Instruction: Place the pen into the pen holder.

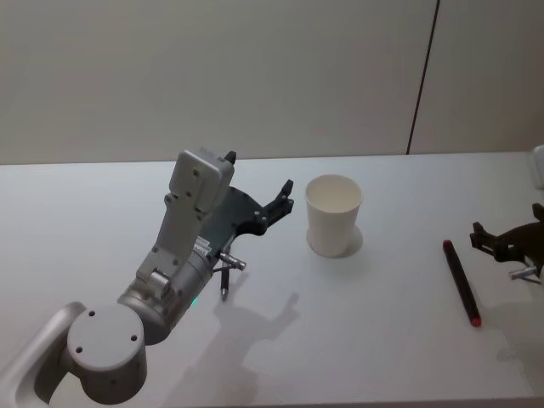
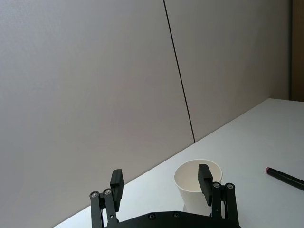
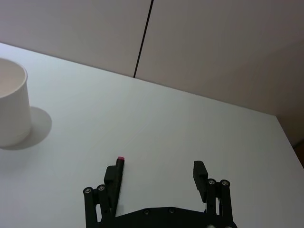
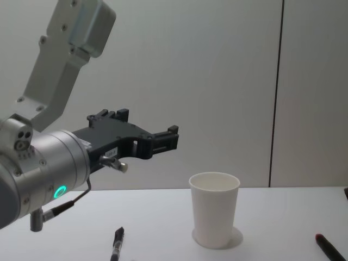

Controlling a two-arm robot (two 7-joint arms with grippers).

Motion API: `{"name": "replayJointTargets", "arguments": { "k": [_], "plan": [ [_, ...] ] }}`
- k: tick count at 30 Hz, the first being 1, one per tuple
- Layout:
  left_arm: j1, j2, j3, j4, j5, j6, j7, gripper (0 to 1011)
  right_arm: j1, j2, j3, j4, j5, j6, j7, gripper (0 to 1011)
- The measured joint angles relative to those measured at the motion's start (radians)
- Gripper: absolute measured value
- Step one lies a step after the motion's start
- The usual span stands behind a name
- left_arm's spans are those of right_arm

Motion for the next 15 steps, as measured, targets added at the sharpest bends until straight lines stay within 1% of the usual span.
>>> {"name": "replayJointTargets", "arguments": {
  "k": [9, 15],
  "plan": [
    [0.0, 0.0, 0.0, 0.0, 0.0, 0.0, 0.0, 1000, 0.034, -0.014, -0.006, 0.029, -0.036, 0.07, 0.029, 1001],
    [0.0, 0.0, 0.0, 0.0, 0.0, 0.0, 0.0, 1000, 0.053, -0.025, -0.012, 0.051, -0.053, 0.099, 0.045, 1002]
  ]
}}
